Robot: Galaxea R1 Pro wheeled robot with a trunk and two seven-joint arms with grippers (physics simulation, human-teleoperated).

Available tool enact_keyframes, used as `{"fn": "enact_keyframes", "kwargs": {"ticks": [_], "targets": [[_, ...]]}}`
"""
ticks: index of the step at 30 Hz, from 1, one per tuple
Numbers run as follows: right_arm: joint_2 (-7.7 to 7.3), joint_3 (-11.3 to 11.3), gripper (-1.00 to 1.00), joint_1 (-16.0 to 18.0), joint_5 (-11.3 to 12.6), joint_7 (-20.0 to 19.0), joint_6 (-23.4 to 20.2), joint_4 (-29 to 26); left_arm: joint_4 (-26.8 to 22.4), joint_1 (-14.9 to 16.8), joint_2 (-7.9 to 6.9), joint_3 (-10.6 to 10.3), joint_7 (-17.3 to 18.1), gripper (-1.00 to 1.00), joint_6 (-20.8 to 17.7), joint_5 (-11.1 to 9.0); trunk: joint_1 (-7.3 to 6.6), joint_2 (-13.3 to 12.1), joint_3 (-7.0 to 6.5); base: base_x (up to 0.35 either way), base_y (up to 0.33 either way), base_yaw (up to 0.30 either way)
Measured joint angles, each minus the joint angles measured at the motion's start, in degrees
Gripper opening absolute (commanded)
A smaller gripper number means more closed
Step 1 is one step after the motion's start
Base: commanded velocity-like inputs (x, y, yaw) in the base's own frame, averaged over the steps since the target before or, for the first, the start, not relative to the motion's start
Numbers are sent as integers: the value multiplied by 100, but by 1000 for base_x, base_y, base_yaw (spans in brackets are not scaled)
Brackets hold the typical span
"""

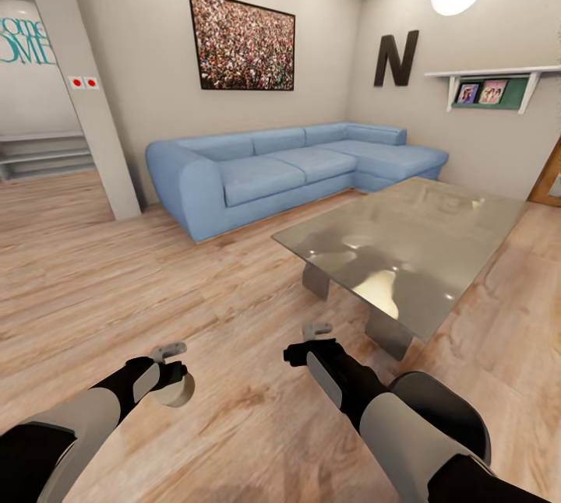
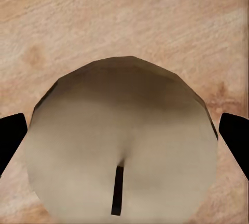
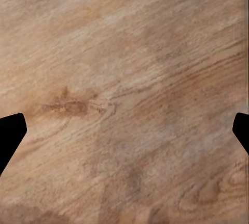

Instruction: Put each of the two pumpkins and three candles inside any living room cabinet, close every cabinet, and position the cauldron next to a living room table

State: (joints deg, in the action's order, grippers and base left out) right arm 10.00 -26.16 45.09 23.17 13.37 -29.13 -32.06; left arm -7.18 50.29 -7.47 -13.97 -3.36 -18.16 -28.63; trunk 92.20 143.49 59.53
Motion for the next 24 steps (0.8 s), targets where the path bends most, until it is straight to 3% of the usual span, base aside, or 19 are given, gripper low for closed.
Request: {"fn": "enact_keyframes", "kwargs": {"ticks": [12,19,24], "targets": [[0,0,100,0,0,0,0,13,5,0,3,-8,0,-100,-3,6,-31,-16,-266,0,0,0],[0,0,100,-2,0,0,-3,25,81,-1,-6,-40,-40,-100,20,15,-30,-17,-266,0,0,0],[0,0,100,2,2,-6,-8,50,355,-1,22,-66,-56,-100,415,43,-30,-17,-266,0,0,0]]}}
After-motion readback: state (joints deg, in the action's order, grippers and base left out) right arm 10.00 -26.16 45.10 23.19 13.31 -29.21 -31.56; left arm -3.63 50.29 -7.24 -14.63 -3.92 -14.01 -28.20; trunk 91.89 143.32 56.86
